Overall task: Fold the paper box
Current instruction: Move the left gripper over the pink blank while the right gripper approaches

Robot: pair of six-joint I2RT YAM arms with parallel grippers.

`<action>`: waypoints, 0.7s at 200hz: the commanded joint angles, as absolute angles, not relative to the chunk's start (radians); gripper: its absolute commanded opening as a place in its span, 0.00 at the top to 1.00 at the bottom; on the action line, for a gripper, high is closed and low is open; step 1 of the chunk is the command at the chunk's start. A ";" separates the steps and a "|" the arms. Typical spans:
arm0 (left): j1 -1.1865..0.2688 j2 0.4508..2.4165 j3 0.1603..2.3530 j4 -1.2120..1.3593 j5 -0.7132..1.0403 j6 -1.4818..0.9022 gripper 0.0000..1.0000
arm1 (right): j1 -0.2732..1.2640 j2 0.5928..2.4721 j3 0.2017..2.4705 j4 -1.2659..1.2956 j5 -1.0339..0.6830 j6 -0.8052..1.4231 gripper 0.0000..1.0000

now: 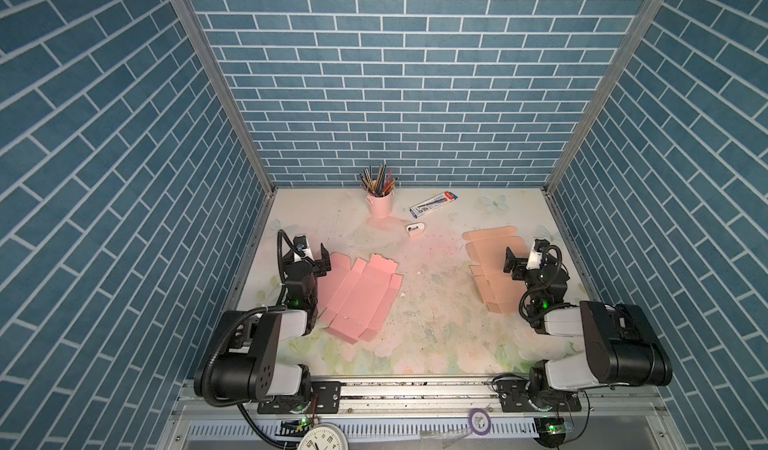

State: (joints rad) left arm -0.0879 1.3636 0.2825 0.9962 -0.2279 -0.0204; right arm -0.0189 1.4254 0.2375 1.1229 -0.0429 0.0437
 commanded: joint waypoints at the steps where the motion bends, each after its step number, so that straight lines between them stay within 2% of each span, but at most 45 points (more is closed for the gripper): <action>1: -0.118 1.282 0.332 0.840 -0.265 -0.036 0.12 | -0.022 1.339 0.247 1.026 -0.051 0.021 0.01; 43: -0.189 1.147 0.451 0.547 -0.230 -0.109 0.12 | 0.003 1.151 0.297 0.738 -0.002 0.069 0.01; 81: -0.234 1.099 0.533 0.346 -0.185 -0.328 0.12 | 0.077 1.051 0.407 0.442 0.093 0.221 0.01; 105: -0.243 1.104 0.576 0.253 -0.063 -0.445 0.12 | 0.126 1.055 0.491 0.268 0.071 0.320 0.01; 140: -0.246 1.158 0.649 0.141 0.130 -0.521 0.12 | 0.294 1.096 0.575 0.106 0.104 0.377 0.05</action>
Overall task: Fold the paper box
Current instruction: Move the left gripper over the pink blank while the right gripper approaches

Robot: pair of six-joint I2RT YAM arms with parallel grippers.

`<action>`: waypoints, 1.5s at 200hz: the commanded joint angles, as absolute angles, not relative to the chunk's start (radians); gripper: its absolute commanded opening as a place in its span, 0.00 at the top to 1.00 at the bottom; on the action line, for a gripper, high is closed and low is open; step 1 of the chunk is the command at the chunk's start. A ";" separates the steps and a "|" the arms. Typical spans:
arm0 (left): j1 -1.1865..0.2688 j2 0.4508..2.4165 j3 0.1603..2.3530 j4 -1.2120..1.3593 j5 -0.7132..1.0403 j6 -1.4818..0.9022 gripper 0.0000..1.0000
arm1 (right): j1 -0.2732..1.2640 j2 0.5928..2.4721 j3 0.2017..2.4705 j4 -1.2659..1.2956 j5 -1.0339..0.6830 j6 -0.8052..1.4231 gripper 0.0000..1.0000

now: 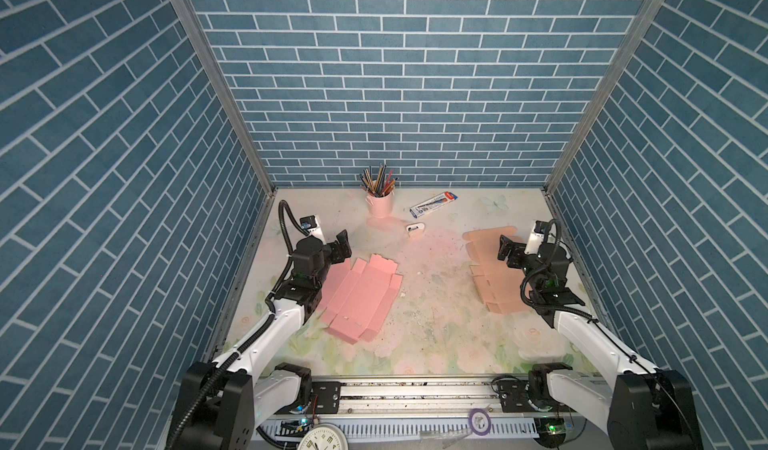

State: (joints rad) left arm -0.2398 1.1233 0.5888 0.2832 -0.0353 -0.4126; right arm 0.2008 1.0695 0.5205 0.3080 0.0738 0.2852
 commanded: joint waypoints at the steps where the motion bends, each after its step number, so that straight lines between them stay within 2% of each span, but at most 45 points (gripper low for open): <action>1: -0.246 1.160 0.651 0.137 0.132 -0.521 0.12 | 0.298 1.097 0.578 0.101 0.103 0.379 0.05; 19: -0.253 1.184 0.676 0.094 0.225 -0.530 0.12 | 0.358 1.133 0.633 0.010 0.066 0.415 0.06; 51: -0.276 1.179 0.655 0.060 0.302 -0.555 0.12 | 0.460 1.185 0.699 -0.107 -0.011 0.501 0.01; 114: -0.281 1.187 0.629 -0.032 0.358 -0.545 0.12 | 0.687 1.329 0.794 -0.163 -0.019 0.607 0.02; 187: -0.281 1.223 0.579 -0.068 0.306 -0.528 0.12 | 0.738 1.426 0.828 -0.106 -0.103 0.666 0.02; 253: -0.292 1.182 0.442 -0.046 0.266 -0.572 0.12 | 0.739 1.417 0.810 -0.113 -0.172 0.634 0.03; 300: -0.322 1.203 0.411 -0.030 0.277 -0.578 0.12 | 0.742 1.382 0.776 -0.113 -0.153 0.661 0.03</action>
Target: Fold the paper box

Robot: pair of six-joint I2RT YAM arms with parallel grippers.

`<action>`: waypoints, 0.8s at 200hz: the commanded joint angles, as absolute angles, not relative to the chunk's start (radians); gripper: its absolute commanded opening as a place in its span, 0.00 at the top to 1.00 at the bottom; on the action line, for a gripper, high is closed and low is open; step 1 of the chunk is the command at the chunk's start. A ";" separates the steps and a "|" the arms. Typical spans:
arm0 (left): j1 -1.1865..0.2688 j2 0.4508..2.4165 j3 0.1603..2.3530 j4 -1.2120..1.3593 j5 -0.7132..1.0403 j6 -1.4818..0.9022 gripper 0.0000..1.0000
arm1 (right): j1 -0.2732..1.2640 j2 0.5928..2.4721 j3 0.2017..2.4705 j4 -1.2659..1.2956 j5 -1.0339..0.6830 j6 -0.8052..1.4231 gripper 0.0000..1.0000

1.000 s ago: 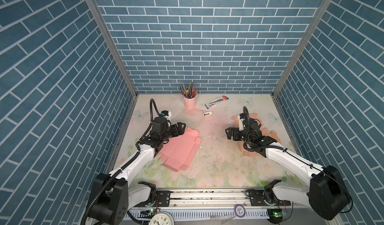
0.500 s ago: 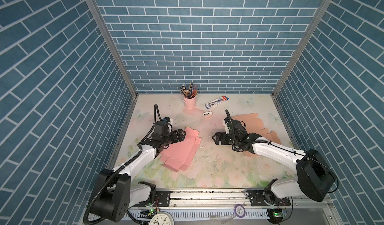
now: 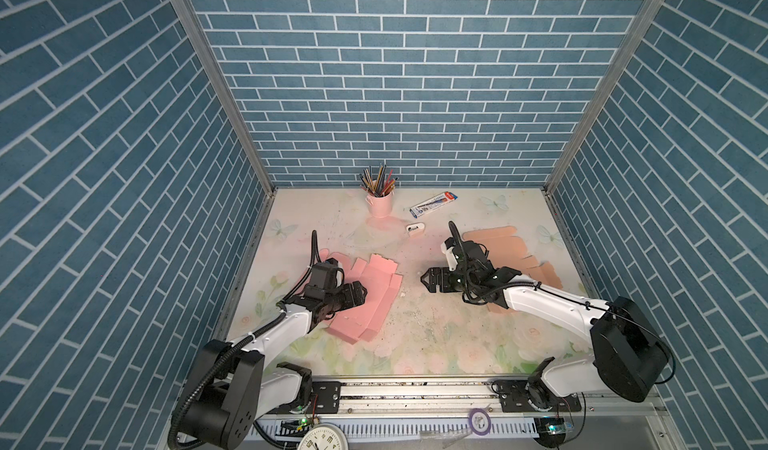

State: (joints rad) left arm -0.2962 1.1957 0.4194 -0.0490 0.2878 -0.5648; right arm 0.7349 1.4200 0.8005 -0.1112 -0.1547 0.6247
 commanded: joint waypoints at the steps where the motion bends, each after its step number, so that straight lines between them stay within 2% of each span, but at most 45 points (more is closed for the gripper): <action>1: -0.322 1.204 0.411 -0.031 0.277 -0.578 0.12 | 0.742 1.380 0.775 -0.112 -0.152 0.662 0.03; 58: -0.368 1.262 0.402 0.008 0.287 -0.602 0.12 | 0.744 1.333 0.735 -0.139 -0.117 0.675 0.02; 160: -0.549 1.303 0.406 0.141 0.309 -0.776 0.12 | 0.734 1.392 0.762 -0.129 -0.156 0.668 0.03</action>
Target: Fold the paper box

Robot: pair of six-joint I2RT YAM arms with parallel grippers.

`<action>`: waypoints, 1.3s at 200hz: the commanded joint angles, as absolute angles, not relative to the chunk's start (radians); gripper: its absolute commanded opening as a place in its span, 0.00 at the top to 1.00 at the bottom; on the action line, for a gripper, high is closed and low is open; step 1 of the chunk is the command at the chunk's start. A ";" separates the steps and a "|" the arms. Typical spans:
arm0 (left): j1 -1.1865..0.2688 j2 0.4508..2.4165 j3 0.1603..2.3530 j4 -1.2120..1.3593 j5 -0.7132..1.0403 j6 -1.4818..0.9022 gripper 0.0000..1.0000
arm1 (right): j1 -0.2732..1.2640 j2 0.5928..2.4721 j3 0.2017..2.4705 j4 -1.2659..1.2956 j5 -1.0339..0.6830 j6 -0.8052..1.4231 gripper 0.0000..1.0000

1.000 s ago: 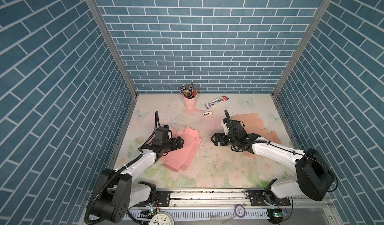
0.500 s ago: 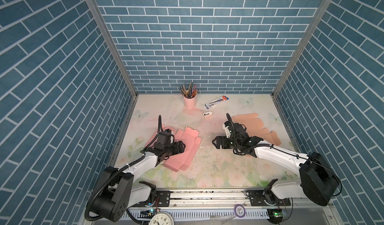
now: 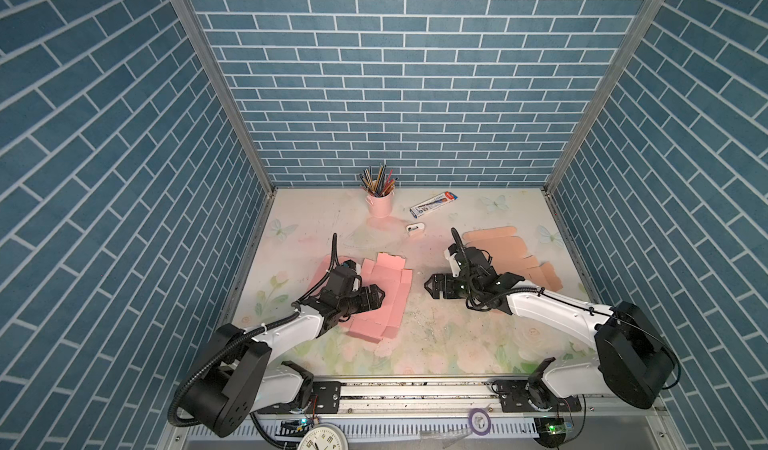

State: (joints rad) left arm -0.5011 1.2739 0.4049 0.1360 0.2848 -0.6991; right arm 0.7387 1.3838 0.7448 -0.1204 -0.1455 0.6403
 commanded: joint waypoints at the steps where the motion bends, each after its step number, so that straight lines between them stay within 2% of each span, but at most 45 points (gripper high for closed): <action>1: -0.550 1.304 0.408 0.142 0.310 -0.778 0.12 | 0.733 1.392 0.762 -0.128 -0.156 0.668 0.03; 72: -0.624 1.333 0.475 0.155 0.320 -0.786 0.12 | 0.717 1.425 0.756 -0.096 -0.209 0.677 0.12; 120: -0.563 1.309 0.541 0.038 0.328 -0.662 0.12 | 0.717 1.435 0.738 -0.076 -0.236 0.699 0.19; 162: -0.497 1.304 0.510 0.041 0.347 -0.615 0.12 | 0.720 1.444 0.711 -0.040 -0.256 0.728 0.23; 260: -0.499 1.318 0.455 0.071 0.379 -0.594 0.17 | 0.733 1.532 0.694 0.056 -0.302 0.749 0.36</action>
